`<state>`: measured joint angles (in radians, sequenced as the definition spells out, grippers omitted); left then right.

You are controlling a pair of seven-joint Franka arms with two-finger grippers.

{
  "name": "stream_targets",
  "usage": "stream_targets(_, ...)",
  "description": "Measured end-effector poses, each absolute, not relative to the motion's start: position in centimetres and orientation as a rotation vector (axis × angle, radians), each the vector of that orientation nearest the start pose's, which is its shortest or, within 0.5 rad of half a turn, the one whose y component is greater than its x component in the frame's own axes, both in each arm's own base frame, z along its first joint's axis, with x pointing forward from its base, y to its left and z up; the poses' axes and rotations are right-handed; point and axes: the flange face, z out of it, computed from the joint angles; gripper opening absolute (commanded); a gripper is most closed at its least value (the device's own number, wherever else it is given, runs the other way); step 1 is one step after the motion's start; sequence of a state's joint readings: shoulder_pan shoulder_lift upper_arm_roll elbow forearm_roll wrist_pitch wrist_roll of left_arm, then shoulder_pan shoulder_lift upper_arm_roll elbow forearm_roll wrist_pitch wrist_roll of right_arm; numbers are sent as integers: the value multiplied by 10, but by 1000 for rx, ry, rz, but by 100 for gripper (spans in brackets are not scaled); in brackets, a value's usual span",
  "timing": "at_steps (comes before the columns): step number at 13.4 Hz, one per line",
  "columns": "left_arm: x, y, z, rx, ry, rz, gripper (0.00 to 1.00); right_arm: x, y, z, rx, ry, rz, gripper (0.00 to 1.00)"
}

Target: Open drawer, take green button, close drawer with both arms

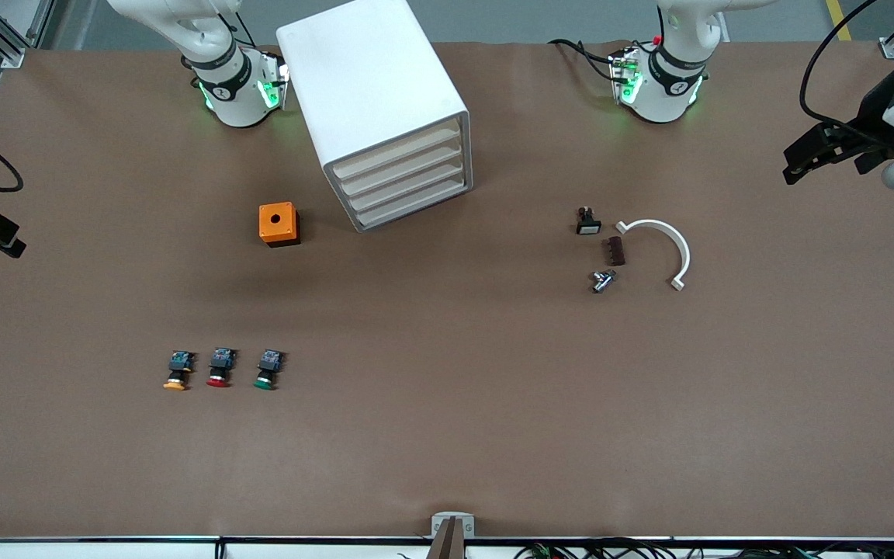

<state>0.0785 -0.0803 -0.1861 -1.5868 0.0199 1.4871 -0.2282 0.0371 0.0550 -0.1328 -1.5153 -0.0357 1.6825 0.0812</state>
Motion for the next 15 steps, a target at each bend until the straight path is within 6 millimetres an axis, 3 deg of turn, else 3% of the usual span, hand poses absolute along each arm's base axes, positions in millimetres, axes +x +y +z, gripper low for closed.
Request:
stream_targets(4,514,-63,655,-3051,-189,-2,100,580,-56,630,-3169,273,-176,100)
stream_targets(8,512,-71,653,-3037,-331,-10,100,580,-56,630,-3170,270,-176,100)
stream_targets(15,513,-70,645,-3030,-364,8,100,580,-55,630,-3170,263,-176,100)
